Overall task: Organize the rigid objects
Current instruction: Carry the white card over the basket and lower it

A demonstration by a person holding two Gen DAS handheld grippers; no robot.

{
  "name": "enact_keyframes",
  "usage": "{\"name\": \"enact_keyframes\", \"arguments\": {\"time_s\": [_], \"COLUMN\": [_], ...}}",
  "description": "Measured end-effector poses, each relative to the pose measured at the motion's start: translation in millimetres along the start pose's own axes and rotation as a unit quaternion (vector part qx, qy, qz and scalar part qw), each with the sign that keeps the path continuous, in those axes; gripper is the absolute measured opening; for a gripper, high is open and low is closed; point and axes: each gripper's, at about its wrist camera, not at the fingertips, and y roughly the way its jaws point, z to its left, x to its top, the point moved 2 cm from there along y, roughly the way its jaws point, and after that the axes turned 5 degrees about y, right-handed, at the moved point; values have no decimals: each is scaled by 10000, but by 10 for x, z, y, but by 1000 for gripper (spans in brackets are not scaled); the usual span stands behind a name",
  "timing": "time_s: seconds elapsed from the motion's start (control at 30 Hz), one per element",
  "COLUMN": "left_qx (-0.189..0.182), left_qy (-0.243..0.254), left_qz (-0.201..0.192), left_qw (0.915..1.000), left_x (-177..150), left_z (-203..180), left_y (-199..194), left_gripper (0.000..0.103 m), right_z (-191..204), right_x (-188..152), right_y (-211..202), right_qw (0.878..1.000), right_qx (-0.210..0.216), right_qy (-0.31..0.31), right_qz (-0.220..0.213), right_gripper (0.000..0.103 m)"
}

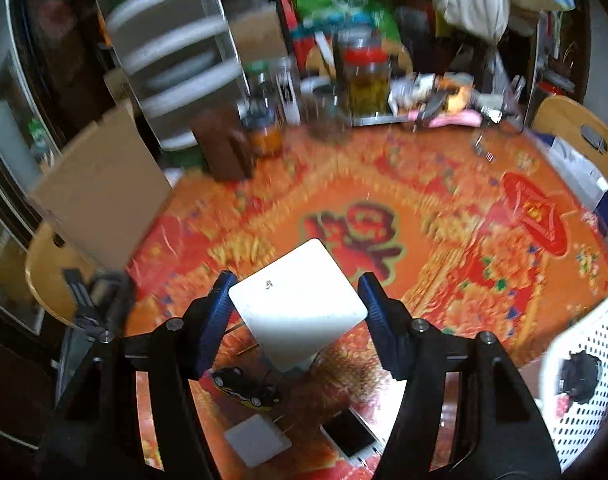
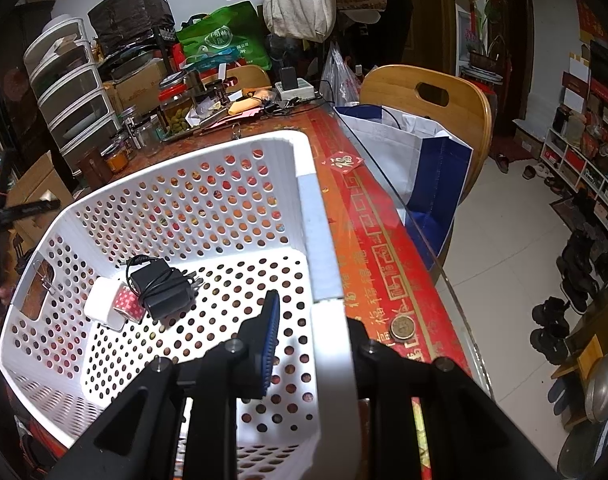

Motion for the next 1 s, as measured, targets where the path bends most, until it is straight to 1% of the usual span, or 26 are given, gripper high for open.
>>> {"name": "enact_keyframes", "arguments": {"time_s": [0.07, 0.17, 0.3, 0.5, 0.7, 1.0], "left_qx": [1, 6, -256, -688, -952, -1151], "left_qy": [60, 264, 602, 1133, 1387, 1829], "left_qz": [-209, -515, -787, -814, -827, -620], "left_qw": [9998, 9983, 9947, 9878, 9823, 9744], "left_x": [43, 53, 37, -82, -198, -357], "left_z": [2, -119, -434, -1004, -1398, -1872], "left_y": [-230, -647, -1141, -1538, -1752, -1728], "left_gripper": [60, 60, 60, 60, 61, 61], "right_z": [3, 3, 5, 11, 4, -1], "right_x": [1, 2, 2, 8, 0, 0], "right_y": [0, -1, -1, -10, -10, -10], "right_qw": [10000, 10000, 10000, 10000, 10000, 9999], "right_qx": [-1, 2, 4, 27, 76, 116], "right_qy": [-6, -3, -7, -19, -29, -48], "right_qz": [1, -2, -1, 11, 12, 9], "right_gripper": [21, 21, 21, 21, 21, 21]}}
